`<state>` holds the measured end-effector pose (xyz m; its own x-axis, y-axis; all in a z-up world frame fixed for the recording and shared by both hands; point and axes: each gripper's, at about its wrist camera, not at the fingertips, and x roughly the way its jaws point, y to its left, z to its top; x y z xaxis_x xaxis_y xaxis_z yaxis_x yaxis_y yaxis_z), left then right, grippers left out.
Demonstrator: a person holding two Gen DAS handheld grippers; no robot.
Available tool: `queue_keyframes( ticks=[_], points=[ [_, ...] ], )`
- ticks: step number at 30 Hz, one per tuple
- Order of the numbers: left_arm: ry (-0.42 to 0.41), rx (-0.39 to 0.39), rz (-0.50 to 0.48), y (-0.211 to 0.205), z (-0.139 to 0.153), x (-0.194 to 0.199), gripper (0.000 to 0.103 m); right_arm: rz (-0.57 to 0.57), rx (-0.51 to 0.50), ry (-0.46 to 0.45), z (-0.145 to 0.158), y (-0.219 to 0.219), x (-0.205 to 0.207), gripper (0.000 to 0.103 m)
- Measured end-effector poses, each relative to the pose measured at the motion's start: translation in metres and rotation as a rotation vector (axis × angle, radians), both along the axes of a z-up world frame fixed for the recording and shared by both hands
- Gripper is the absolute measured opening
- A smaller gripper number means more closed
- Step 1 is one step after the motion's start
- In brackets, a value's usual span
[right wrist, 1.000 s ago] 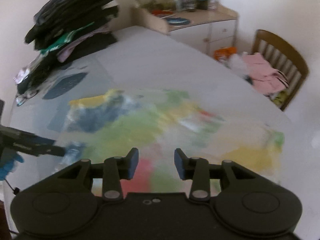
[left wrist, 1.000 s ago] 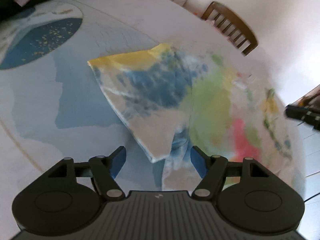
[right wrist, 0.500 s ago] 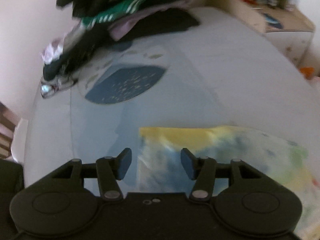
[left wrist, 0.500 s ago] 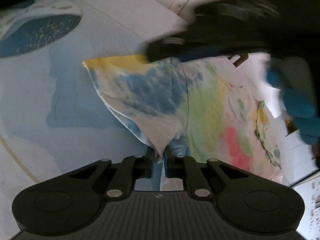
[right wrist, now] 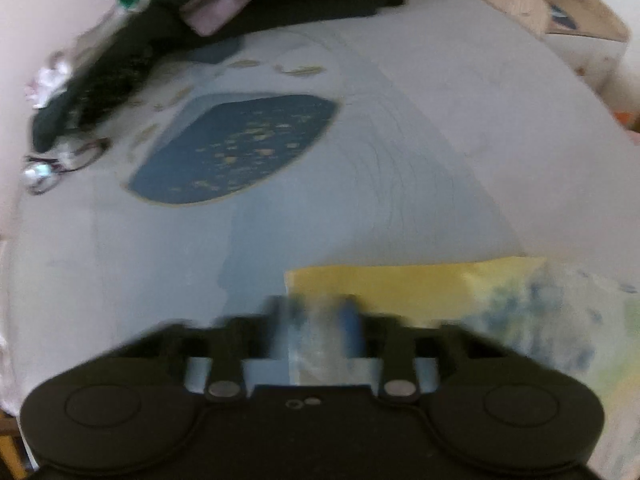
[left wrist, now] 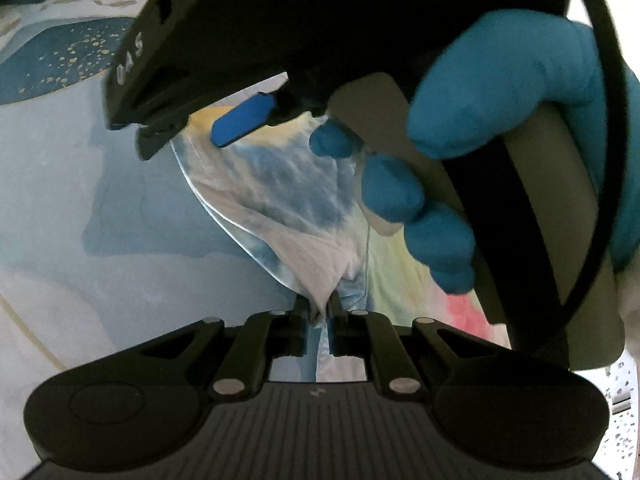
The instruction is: Fold clothes
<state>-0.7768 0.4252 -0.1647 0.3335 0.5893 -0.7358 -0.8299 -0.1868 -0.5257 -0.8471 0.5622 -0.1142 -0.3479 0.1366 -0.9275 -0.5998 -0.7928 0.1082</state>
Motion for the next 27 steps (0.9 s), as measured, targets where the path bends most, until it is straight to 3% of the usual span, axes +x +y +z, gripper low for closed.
queue_keyframes(
  ticks=[5,11,16,20,27],
  points=[
    [0.049,0.017,-0.016,0.003,0.006,0.003,0.006,-0.102,-0.015,0.088,0.018,0.015,0.034,0.103],
    [0.124,0.104,-0.13,0.014,0.03,0.028,0.006,-0.346,-0.035,0.271,0.05,0.038,0.124,0.103],
    [0.145,0.115,-0.247,0.03,0.028,0.06,0.006,-0.554,-0.035,0.349,0.052,0.055,0.202,0.103],
    [0.185,0.098,-0.366,0.046,0.018,0.084,0.006,-0.664,-0.035,0.336,0.032,0.065,0.24,0.103],
    [0.299,0.101,-0.628,0.053,0.012,0.11,0.011,-0.754,-0.044,0.256,-0.004,0.069,0.271,0.103]
  ],
)
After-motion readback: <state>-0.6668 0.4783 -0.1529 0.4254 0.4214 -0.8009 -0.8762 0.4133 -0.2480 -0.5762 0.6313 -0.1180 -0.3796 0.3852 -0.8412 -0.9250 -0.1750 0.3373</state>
